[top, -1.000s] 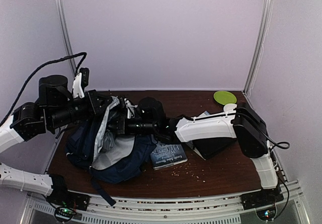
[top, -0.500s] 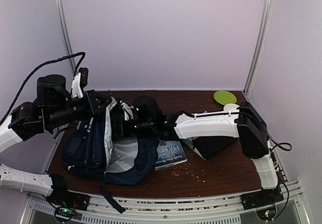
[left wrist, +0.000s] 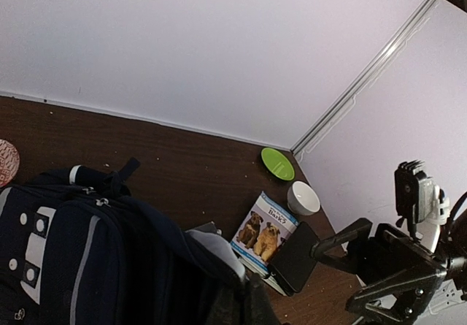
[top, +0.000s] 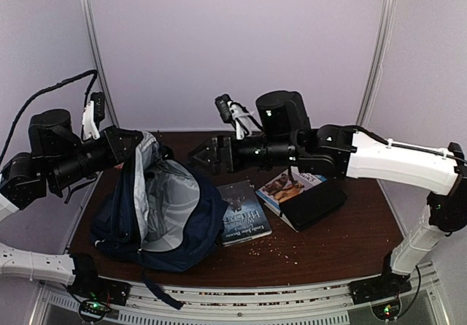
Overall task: Pack the student bag
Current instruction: Place the stationery in the student bag.
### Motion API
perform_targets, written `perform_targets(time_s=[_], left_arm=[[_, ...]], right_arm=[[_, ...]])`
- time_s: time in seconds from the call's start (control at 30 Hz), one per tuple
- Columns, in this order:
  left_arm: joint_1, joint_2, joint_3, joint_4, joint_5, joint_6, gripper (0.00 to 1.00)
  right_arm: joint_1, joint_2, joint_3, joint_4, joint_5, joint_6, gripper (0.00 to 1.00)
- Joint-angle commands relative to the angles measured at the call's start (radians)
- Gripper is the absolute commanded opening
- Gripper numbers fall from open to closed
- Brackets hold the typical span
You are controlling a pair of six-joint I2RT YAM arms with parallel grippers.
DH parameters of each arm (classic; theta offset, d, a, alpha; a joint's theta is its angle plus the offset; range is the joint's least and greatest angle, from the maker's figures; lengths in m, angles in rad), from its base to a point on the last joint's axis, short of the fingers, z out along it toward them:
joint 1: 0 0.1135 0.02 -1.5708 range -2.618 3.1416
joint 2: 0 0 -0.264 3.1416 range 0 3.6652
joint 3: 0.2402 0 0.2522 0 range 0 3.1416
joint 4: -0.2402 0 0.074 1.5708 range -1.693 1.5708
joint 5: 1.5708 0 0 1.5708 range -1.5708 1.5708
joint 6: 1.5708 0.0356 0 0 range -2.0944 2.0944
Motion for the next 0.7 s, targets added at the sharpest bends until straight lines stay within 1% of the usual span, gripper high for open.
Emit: perform_targets(time_s=[0.0, 0.07, 0.1, 0.13, 0.23, 0.3, 0.33, 0.43, 0.47, 0.53, 0.6, 0.67], left_arm=[[-0.003, -0.029, 0.044, 0.187, -0.058, 0.031, 0.00], [-0.003, -0.020, 0.043, 0.185, -0.059, 0.034, 0.00], [-0.002, -0.016, 0.041, 0.188, -0.058, 0.035, 0.00], [-0.002, -0.014, 0.038, 0.191, -0.057, 0.035, 0.00], [-0.003, -0.005, 0.030, 0.205, -0.052, 0.034, 0.00], [-0.003, 0.000, 0.034, 0.201, -0.052, 0.035, 0.00], [-0.003, 0.001, 0.035, 0.198, -0.052, 0.035, 0.00], [-0.003, -0.005, 0.034, 0.188, -0.057, 0.037, 0.00], [-0.003, -0.010, 0.032, 0.184, -0.061, 0.035, 0.00], [-0.003, -0.019, 0.022, 0.177, -0.072, 0.033, 0.00], [-0.003, -0.027, 0.015, 0.176, -0.079, 0.030, 0.00], [-0.003, -0.031, 0.007, 0.179, -0.085, 0.028, 0.00]], right_arm=[[-0.011, -0.064, -0.174, -0.098, 0.117, 0.035, 0.88], [-0.012, -0.090, -0.262, -0.016, 0.056, 0.116, 0.92], [-0.009, -0.092, -0.292, 0.015, 0.022, 0.148, 0.97], [-0.007, -0.092, -0.312, 0.041, 0.001, 0.178, 0.99], [0.000, -0.102, -0.367, 0.134, -0.034, 0.238, 1.00], [0.004, -0.091, -0.374, 0.160, -0.073, 0.265, 0.98], [0.005, -0.074, -0.369, 0.154, -0.098, 0.274, 0.95], [0.009, -0.060, -0.390, 0.183, -0.154, 0.318, 0.79], [0.010, -0.062, -0.402, 0.197, -0.173, 0.333, 0.76], [0.018, -0.074, -0.419, 0.217, -0.205, 0.353, 0.76], [0.026, -0.097, -0.430, 0.225, -0.215, 0.367, 0.81], [0.036, -0.101, -0.420, 0.196, -0.224, 0.365, 0.85]])
